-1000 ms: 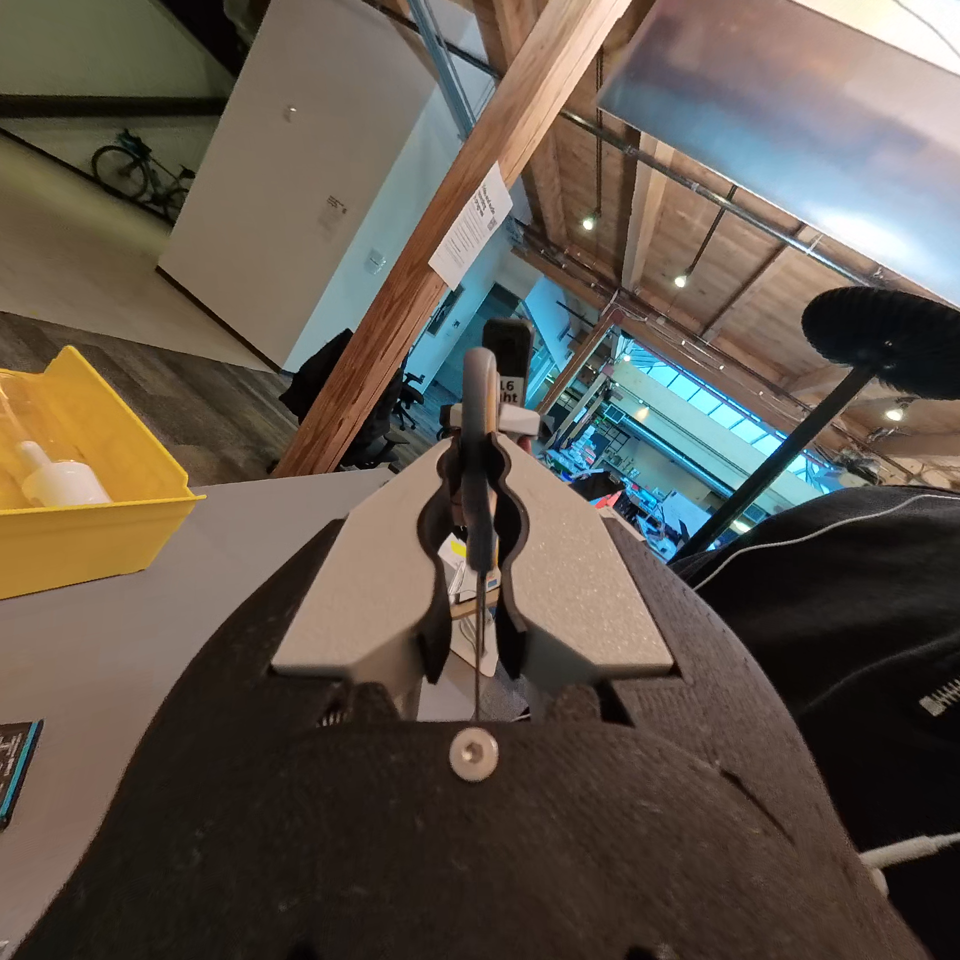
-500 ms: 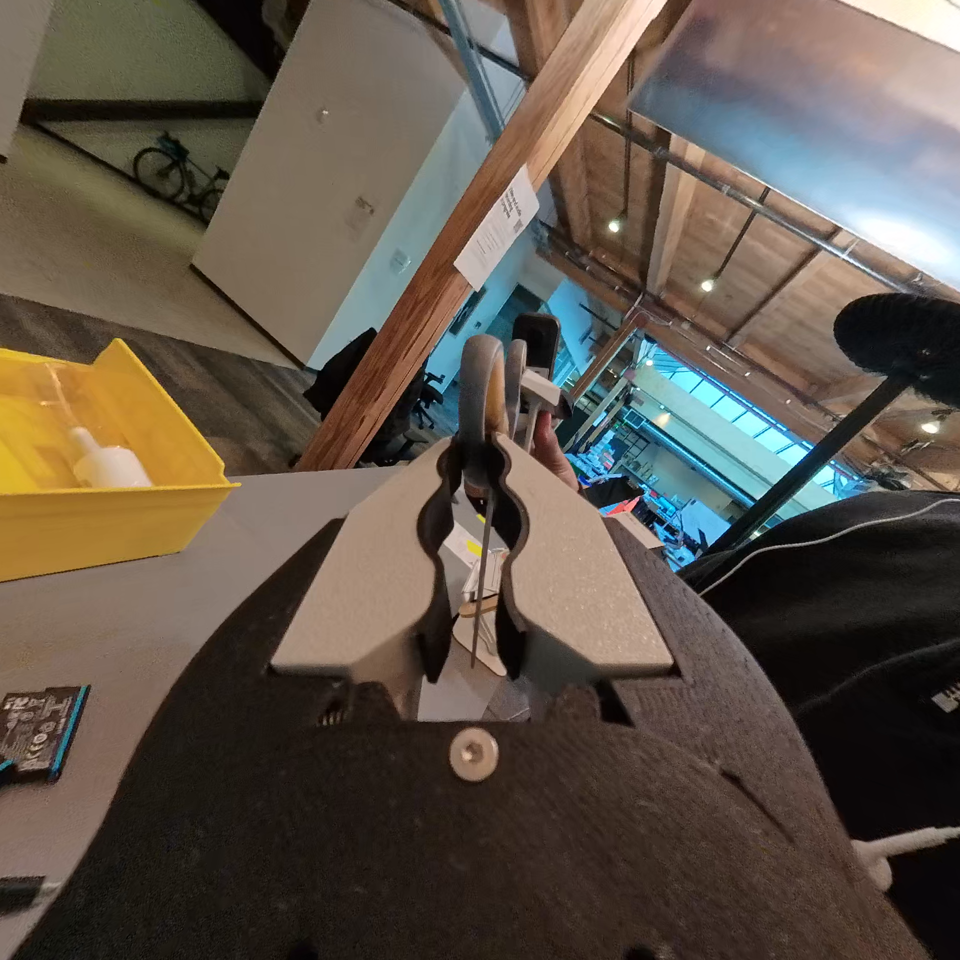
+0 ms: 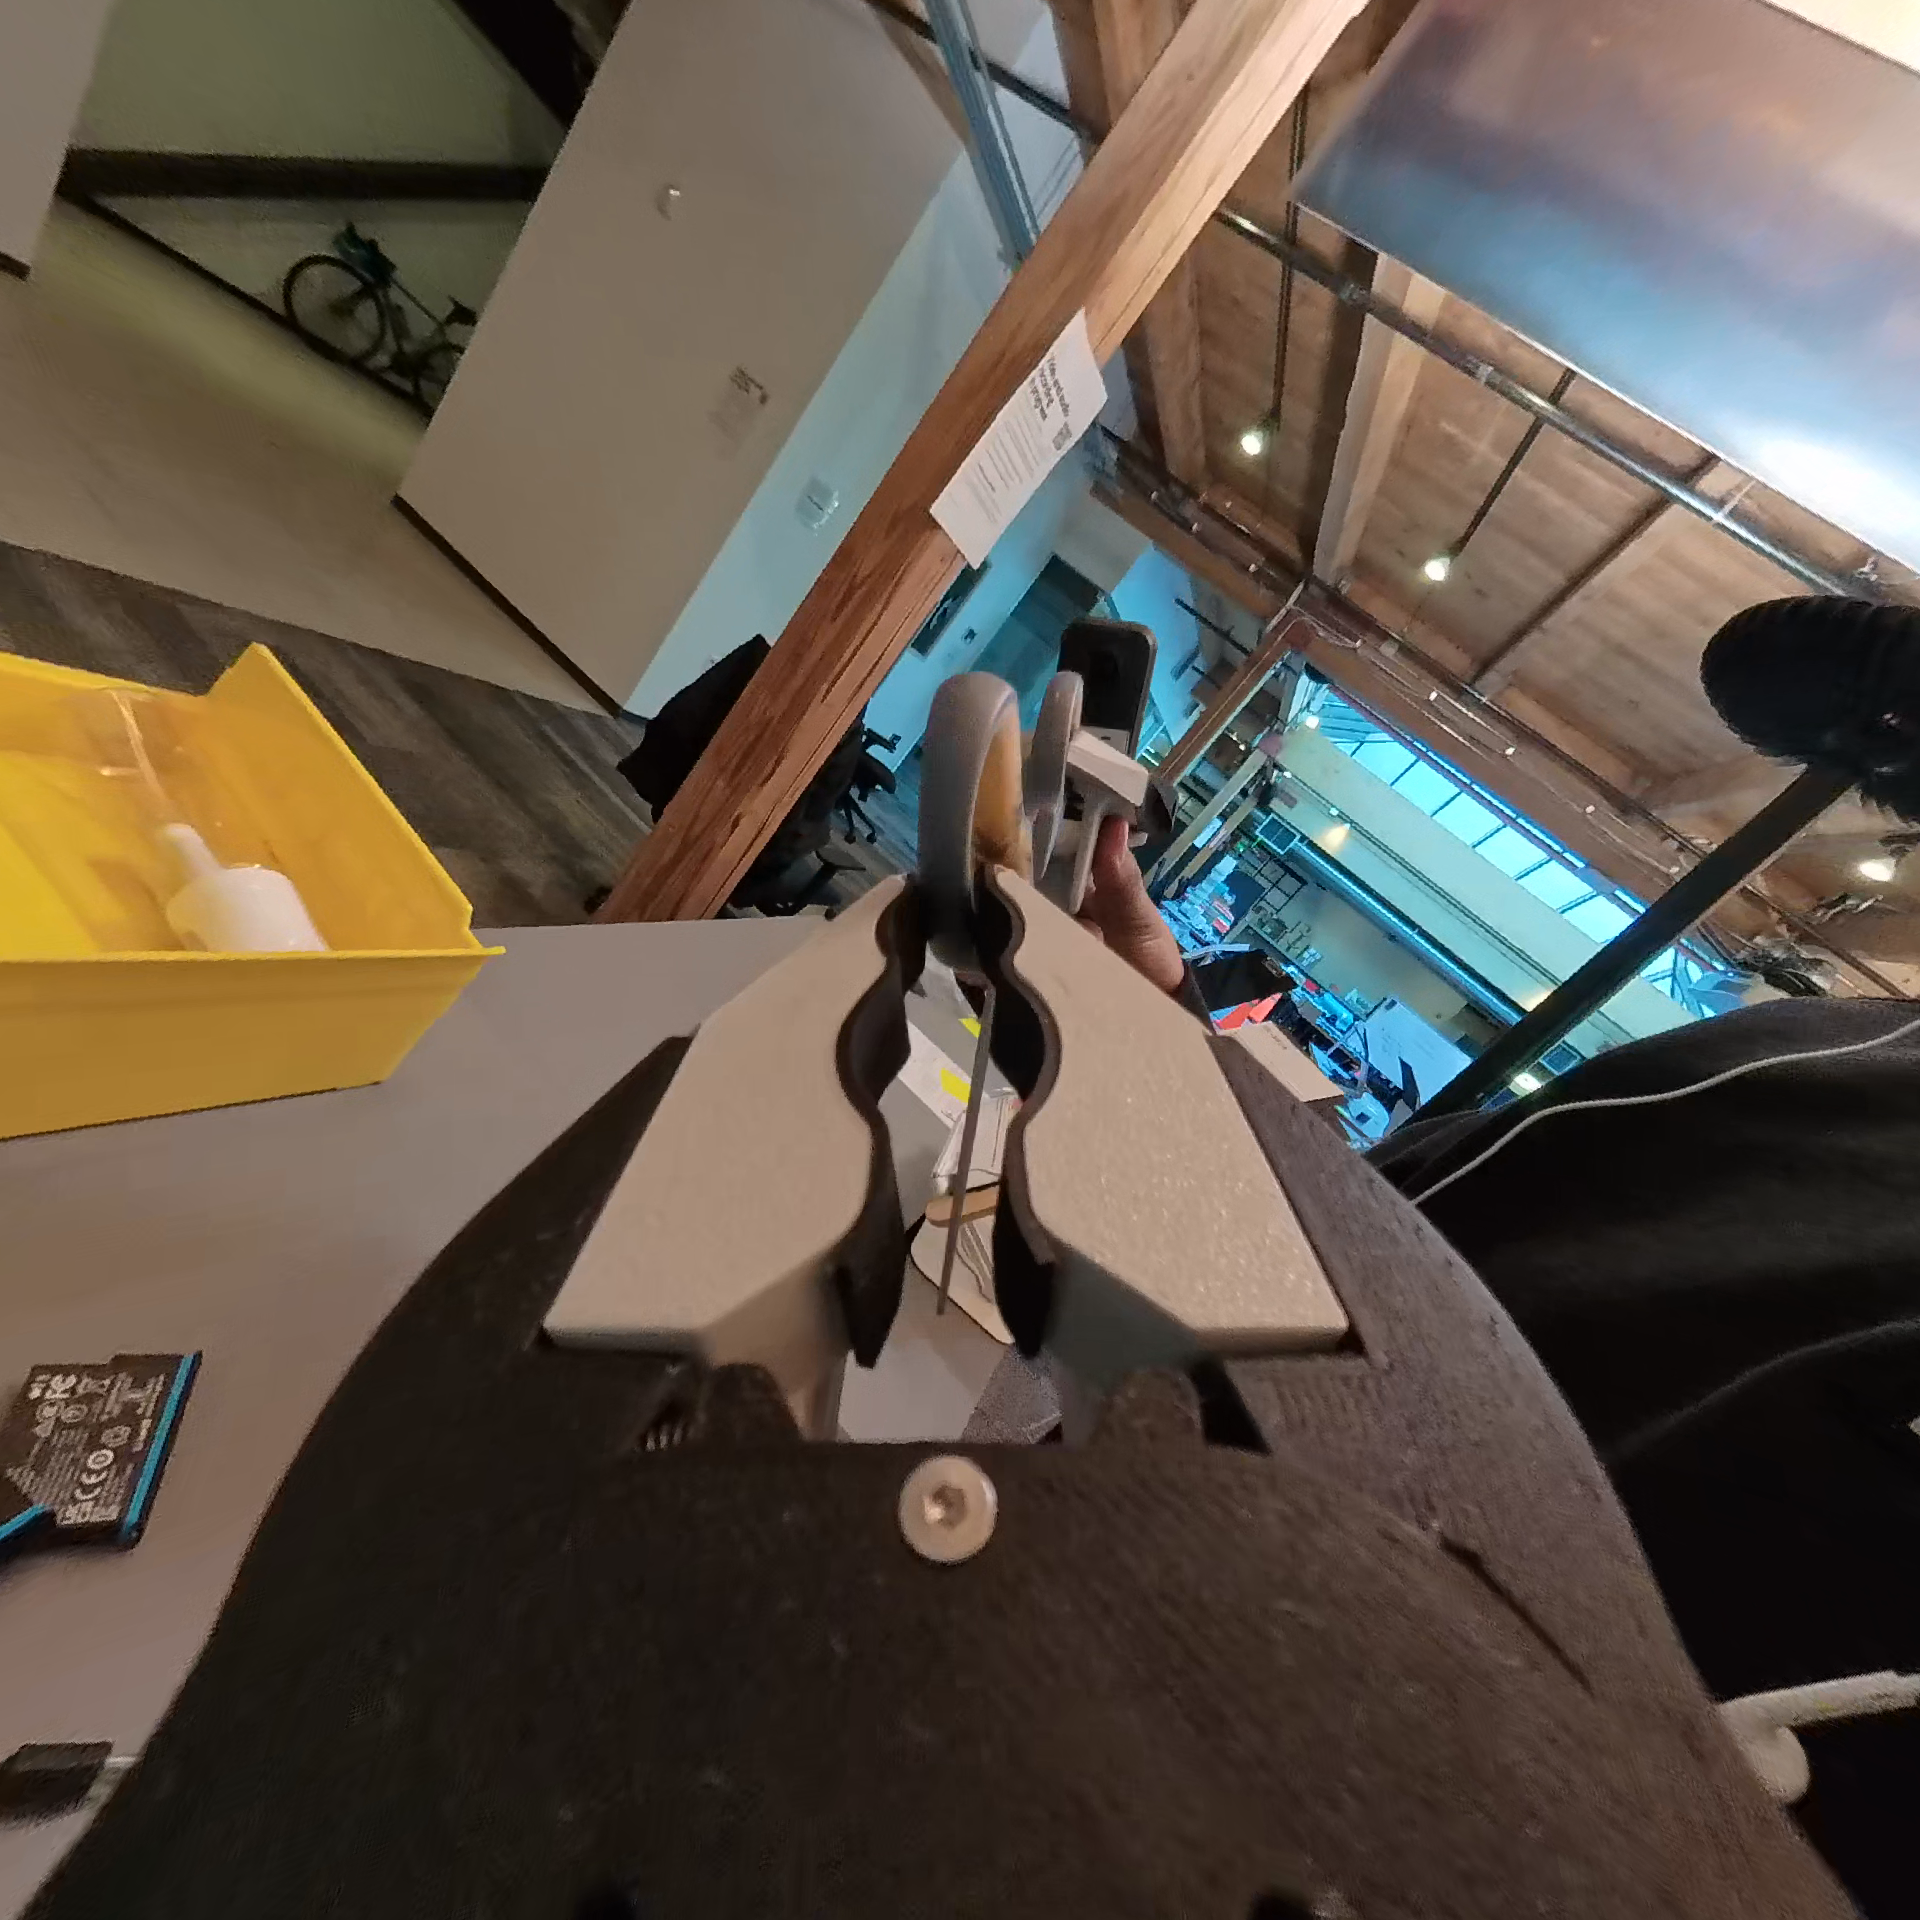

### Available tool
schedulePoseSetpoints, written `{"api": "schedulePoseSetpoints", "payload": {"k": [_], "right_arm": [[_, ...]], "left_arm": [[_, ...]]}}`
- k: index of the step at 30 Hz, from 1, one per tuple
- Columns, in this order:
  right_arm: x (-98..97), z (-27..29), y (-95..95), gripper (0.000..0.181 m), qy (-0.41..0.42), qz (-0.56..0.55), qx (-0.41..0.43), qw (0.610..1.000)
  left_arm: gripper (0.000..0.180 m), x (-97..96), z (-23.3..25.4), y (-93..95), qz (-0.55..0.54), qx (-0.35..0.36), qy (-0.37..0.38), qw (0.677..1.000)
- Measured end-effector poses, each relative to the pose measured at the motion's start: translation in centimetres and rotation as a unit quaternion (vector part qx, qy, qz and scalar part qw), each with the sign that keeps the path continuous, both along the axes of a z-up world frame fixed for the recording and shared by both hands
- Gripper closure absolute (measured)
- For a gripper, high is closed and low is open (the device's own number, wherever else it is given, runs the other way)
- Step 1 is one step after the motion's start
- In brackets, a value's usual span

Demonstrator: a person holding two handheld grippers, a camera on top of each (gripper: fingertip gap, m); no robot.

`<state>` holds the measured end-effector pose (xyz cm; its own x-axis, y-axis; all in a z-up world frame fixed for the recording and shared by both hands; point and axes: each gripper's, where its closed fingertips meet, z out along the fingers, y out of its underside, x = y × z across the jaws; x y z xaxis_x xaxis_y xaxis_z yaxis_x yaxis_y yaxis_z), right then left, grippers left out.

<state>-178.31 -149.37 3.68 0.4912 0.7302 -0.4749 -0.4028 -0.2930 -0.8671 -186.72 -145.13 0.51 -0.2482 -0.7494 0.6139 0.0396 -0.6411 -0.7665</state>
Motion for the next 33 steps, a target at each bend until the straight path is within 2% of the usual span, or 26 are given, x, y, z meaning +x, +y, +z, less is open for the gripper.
{"api": "schedulePoseSetpoints", "payload": {"k": [3,5,10,15,19,21,22,24,29,33], "right_arm": [[-2.7,-1.7,0.4,0.179,-0.059,0.027,-0.020,0.998],[-4.9,-3.3,0.9,0.179,-0.101,0.038,-0.036,0.993],[-4.3,-2.9,0.8,0.178,-0.086,0.037,-0.040,0.995],[1.1,-0.3,-0.2,0.179,0.005,-0.019,-0.014,1.000],[-1.5,-2.4,0.6,0.180,-0.052,0.001,-0.050,0.997],[-3.7,-4.2,1.2,0.179,-0.095,-0.002,-0.068,0.993],[-3.8,-4.2,1.2,0.179,-0.088,0.002,-0.065,0.994],[-3.4,-4.1,0.9,0.179,-0.062,0.016,-0.072,0.995],[1.3,-1.3,0.0,0.180,0.013,-0.031,-0.035,0.999],[-1.5,-3.2,0.6,0.180,-0.052,-0.007,-0.062,0.997]], "left_arm": [[0.173,1.0,0.1,-0.3,-0.011,-0.007,-0.005,1.000],[0.172,2.2,-0.1,-0.9,-0.017,0.013,0.013,1.000],[0.173,3.0,0.3,-1.3,-0.022,0.027,0.022,0.999],[0.173,1.3,-0.4,0.7,-0.002,0.000,0.016,1.000],[0.173,3.1,-0.8,-0.5,-0.013,-0.008,0.025,1.000],[0.172,4.4,-1.5,-1.3,-0.023,0.015,0.049,0.998],[0.173,4.4,-1.4,-0.9,-0.008,0.032,0.048,0.998],[0.173,4.2,-1.4,-1.4,-0.036,0.025,0.055,0.998],[0.173,1.9,-1.7,1.1,0.001,-0.005,0.049,0.999],[0.173,3.1,-1.8,0.0,-0.013,-0.014,0.047,0.999]]}}
